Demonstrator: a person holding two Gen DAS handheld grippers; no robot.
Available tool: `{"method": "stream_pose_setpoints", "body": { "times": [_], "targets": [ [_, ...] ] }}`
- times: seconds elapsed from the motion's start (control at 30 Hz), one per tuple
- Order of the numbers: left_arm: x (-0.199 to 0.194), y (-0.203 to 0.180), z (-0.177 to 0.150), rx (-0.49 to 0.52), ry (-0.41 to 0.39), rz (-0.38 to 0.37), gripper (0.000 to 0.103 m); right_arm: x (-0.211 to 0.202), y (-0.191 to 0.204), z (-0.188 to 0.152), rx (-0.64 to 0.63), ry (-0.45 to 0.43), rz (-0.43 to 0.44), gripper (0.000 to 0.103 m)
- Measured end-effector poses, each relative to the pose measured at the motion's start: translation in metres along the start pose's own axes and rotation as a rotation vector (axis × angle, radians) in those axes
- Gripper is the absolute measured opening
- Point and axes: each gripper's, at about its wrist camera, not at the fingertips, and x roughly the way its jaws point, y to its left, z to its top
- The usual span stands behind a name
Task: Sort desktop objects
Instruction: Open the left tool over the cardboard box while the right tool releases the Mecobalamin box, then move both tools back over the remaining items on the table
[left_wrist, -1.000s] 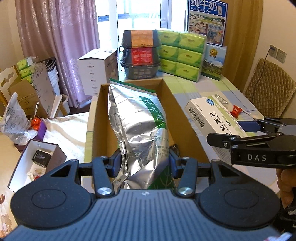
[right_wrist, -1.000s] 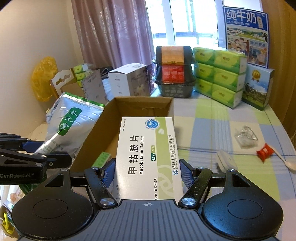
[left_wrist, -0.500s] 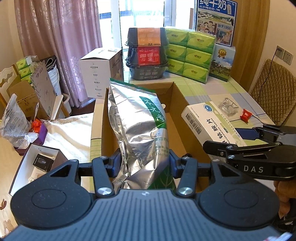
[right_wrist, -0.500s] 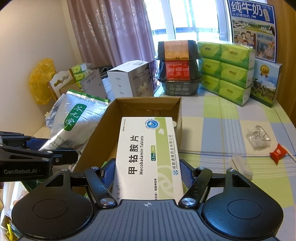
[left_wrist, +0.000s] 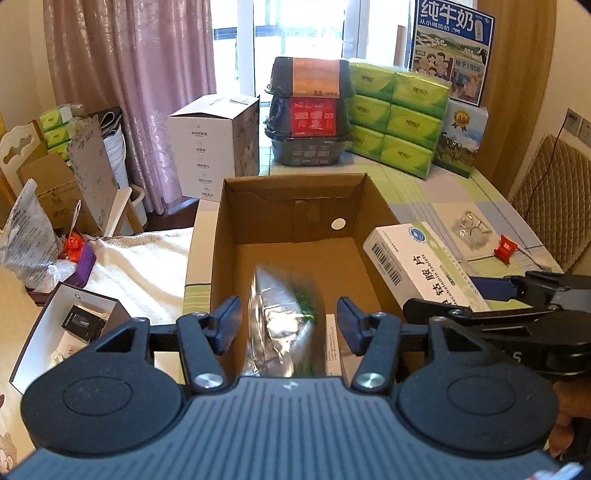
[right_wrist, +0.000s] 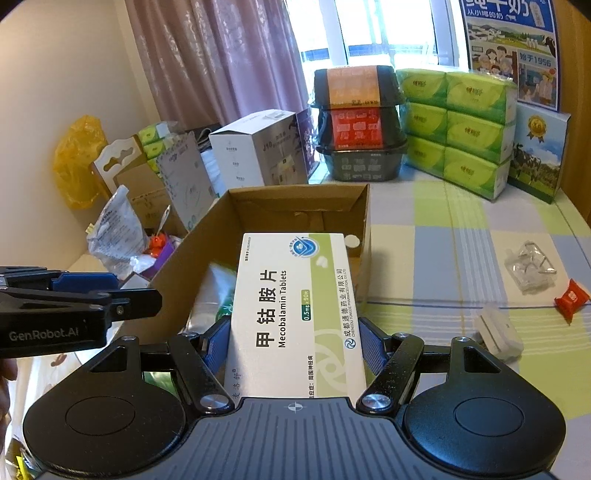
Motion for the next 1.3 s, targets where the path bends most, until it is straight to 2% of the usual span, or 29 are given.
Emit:
{"method": "stream_pose_setpoints", "body": {
  "times": [0.37,0.43,0.47,0.5,0.83,1.07,1.3],
  "targets": [
    [-0.010,0.004,-0.009,-0.014,-0.001,0.021,0.052,0.003,0.000,-0.002,0.034,0.008,0.025,0.068],
    [-0.013,0.005,-0.011,-0.023,-0.006,0.027,0.058,0.003,0.000,-0.001,0.036,-0.007,0.051,0.072],
    [-0.016,0.006,-0.012,-0.030,-0.012,0.031,0.062,0.003,0.001,0.000,0.035,-0.012,0.059,0.082],
    [-0.019,0.007,-0.013,-0.038,-0.019,0.035,0.064,0.002,0.001,0.000,0.032,-0.018,0.063,0.086],
    [-0.046,0.007,-0.028,-0.076,-0.038,0.060,0.069,-0.019,-0.003,-0.007,0.010,-0.026,0.028,0.086],
    [-0.065,-0.014,-0.035,-0.090,-0.058,0.055,0.080,-0.044,-0.018,-0.017,0.013,-0.019,-0.004,0.088],
    [-0.078,-0.044,-0.041,-0.093,-0.072,0.034,0.092,-0.075,-0.037,-0.032,0.017,-0.023,-0.037,0.094]
  ]
}}
